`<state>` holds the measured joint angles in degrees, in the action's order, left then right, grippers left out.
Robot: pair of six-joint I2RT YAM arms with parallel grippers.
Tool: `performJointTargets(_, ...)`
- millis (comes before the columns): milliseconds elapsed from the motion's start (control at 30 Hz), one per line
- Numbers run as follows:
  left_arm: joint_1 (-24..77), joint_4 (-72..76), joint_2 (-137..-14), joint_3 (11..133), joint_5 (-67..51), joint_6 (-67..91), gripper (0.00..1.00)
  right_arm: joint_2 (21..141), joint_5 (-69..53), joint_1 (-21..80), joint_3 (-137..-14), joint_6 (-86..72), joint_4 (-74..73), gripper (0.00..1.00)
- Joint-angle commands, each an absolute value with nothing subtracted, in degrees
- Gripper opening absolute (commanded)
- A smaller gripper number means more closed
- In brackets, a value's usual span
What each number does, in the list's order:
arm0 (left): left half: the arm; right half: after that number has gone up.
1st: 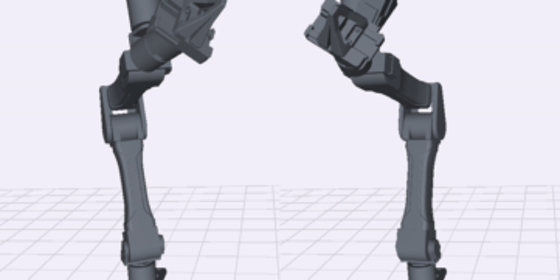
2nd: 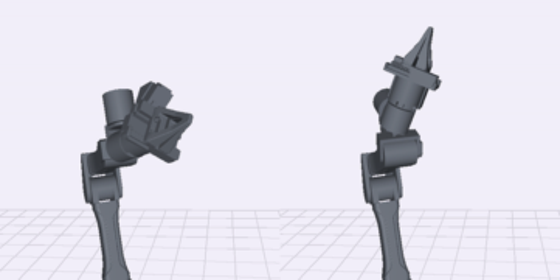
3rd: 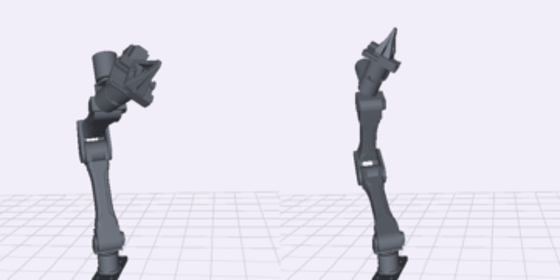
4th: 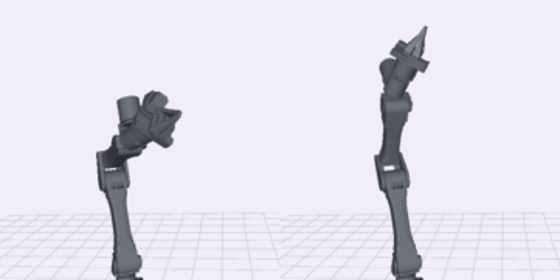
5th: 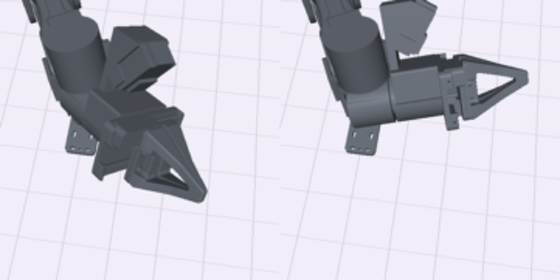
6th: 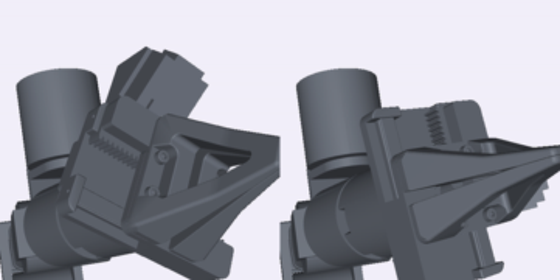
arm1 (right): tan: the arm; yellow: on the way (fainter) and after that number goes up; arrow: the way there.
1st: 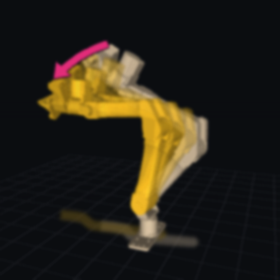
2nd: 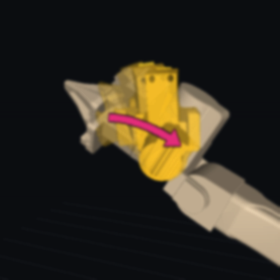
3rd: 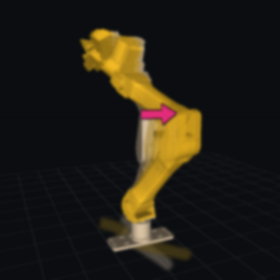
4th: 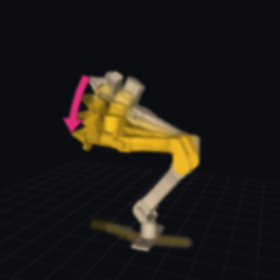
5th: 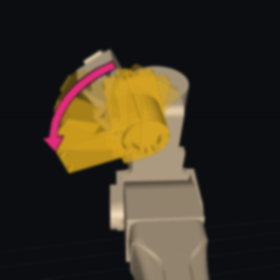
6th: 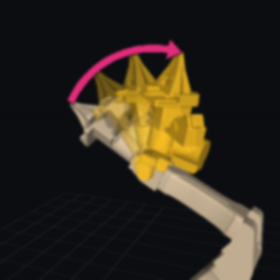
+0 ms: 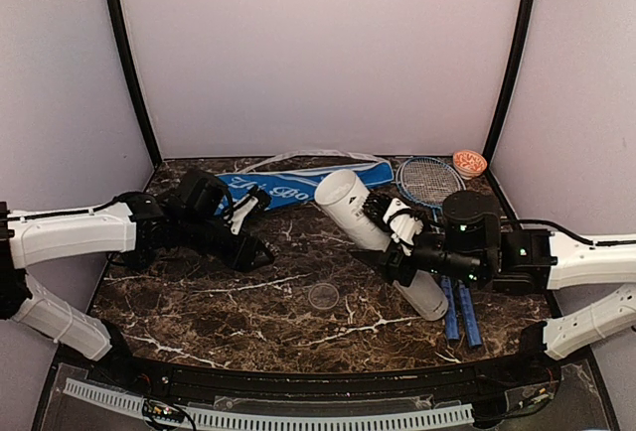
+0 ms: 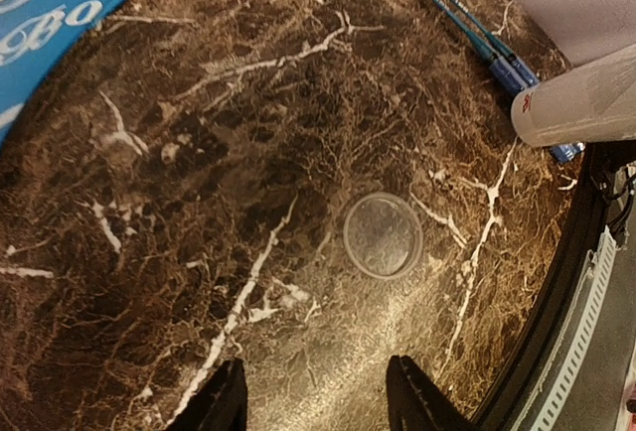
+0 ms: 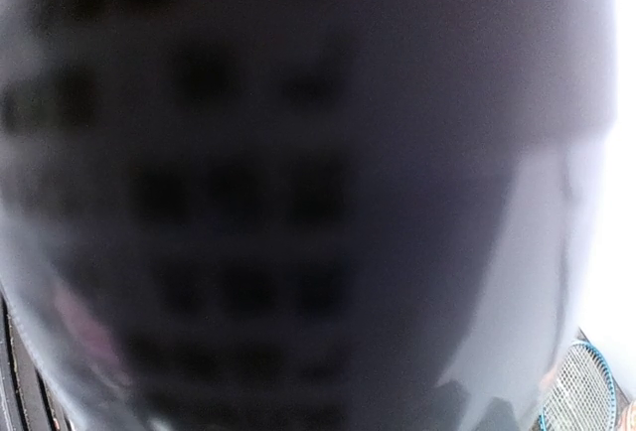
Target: Pack up the badminton gear
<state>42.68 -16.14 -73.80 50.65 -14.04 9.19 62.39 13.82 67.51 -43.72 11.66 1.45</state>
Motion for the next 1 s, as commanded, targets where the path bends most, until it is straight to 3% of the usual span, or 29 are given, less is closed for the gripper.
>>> performJointTargets(0, 45.9, -9.8, -79.1, 51.1, -14.6, 11.1, 0.47, 60.8, 15.7, 67.9, -42.8, 10.9, 3.1, 0.55)
performJointTargets(367, 52.9, -11.1, -98.1, 61.0, -12.4, 8.2, 0.38, 58.8, 15.3, 68.0, -40.6, 9.7, 4.4, 0.55)
performJointTargets(967, 54.2, -14.4, -111.4, 70.6, -8.8, 5.4, 0.30, 58.0, 15.7, 68.0, -39.4, 9.6, 4.6, 0.55)
